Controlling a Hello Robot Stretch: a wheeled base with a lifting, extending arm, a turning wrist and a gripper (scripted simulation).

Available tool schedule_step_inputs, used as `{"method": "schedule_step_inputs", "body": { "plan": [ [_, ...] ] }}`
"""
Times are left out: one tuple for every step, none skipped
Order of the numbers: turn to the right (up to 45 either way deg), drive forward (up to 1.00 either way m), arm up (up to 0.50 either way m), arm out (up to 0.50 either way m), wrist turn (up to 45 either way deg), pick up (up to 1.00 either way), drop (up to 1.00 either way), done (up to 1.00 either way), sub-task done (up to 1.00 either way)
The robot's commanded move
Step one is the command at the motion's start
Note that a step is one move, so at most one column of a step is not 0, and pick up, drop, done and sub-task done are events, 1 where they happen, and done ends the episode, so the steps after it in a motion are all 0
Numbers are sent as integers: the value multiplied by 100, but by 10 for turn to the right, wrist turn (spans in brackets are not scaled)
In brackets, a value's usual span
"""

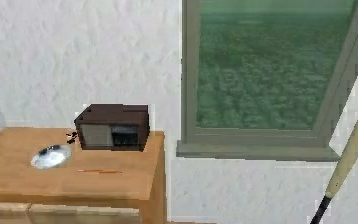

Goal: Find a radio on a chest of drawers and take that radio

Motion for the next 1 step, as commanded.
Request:
{"method": "schedule_step_inputs", "body": {
  "plan": [
    [-450, 0, 0, 0, 0, 0, 0, 0, 0]
  ]
}}
